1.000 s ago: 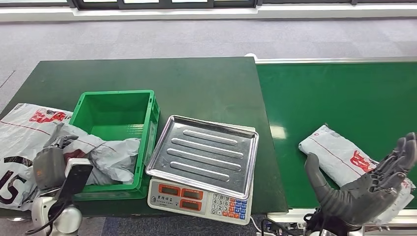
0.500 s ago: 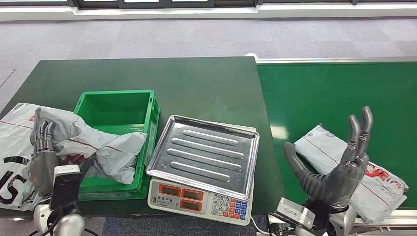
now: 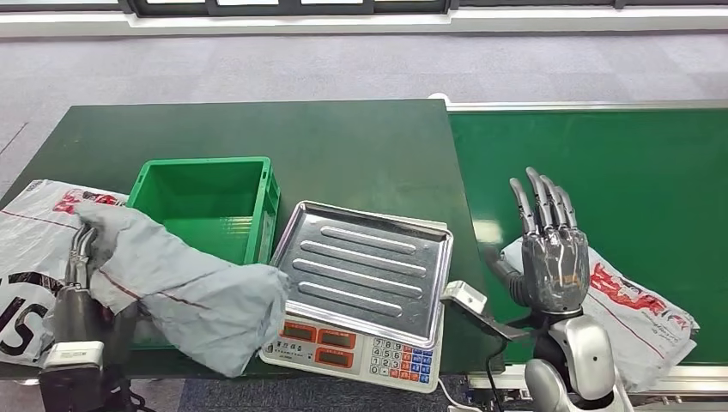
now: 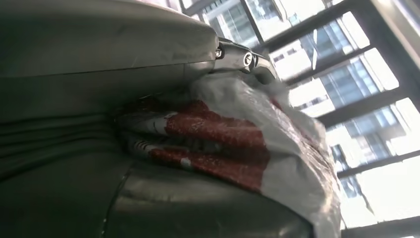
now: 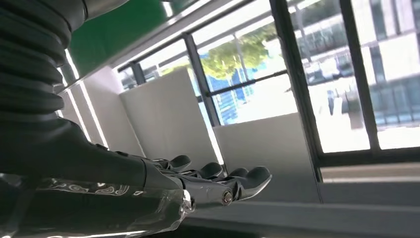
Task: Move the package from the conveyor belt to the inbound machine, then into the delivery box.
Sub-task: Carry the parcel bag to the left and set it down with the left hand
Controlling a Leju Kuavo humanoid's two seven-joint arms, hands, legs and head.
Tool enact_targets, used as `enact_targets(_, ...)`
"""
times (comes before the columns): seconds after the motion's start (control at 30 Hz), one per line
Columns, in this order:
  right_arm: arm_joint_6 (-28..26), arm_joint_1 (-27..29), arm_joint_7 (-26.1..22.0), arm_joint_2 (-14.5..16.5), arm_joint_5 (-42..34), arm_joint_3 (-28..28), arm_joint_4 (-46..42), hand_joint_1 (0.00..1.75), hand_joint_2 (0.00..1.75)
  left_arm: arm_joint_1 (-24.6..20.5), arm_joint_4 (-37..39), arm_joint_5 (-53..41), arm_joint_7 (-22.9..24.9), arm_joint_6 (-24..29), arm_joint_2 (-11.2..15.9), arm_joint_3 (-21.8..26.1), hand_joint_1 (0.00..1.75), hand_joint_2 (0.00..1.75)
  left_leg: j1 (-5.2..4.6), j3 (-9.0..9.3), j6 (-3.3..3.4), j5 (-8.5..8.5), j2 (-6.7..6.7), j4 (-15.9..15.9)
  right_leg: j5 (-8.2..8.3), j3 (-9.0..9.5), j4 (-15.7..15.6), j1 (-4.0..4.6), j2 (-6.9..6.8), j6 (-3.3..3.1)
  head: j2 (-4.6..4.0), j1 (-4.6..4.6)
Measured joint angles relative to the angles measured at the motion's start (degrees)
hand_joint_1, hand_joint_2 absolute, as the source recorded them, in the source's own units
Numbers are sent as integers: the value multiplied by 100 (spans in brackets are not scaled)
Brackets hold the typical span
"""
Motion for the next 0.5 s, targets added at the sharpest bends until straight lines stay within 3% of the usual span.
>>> enact_targets(0.13,44,-194,-84,-297,-186,-15,326,0,175,-30,14,-201,261,-214,-35,-99,0,0,-5,0,4,3,0,4,3,0,-1,-3,-1,5,0,1)
enact_targets(0.3,-117,-188,-176,-340,-151,-11,393,0,175,-354,399,-670,612,-292,-47,-229,0,0,-7,0,3,3,0,4,3,0,-1,2,-2,5,0,1)
enact_targets(0.5,-309,-275,-122,-336,2,56,454,0,175,-917,1256,-329,472,-293,-68,-294,0,0,-6,3,-2,7,1,4,5,3,0,7,-2,3,0,1)
